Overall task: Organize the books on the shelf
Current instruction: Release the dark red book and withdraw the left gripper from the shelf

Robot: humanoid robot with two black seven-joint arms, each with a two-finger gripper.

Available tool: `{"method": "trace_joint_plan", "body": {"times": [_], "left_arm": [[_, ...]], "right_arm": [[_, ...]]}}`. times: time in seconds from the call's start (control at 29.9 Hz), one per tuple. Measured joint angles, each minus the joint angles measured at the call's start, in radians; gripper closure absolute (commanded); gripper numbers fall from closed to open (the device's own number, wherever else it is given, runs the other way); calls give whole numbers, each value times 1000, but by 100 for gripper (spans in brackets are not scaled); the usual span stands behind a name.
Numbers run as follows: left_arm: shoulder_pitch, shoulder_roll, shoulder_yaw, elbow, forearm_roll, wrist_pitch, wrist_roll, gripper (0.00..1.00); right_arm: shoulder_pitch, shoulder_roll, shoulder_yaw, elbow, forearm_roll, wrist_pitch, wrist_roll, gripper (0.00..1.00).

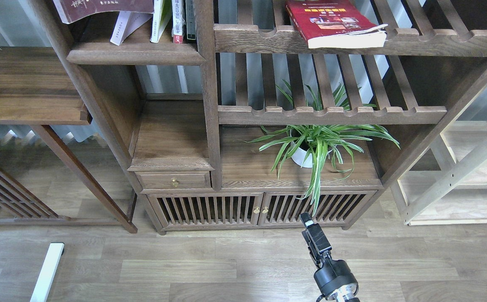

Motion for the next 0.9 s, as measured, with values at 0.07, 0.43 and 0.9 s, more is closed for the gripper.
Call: {"method": "trace_joint_plan", "body": {"times": [0.07,0.43,0.9], "left_arm": [[-10,-7,5,8,3,0,0,98],[-33,-20,35,34,17,0,0,98],[-44,-94,46,82,70,0,-10,97]], "right_arm": [[-1,1,0,0,0,0,0,6],[-3,0,3,1,1,0,0,6],[-4,0,6,2,5,0,0,6]]}}
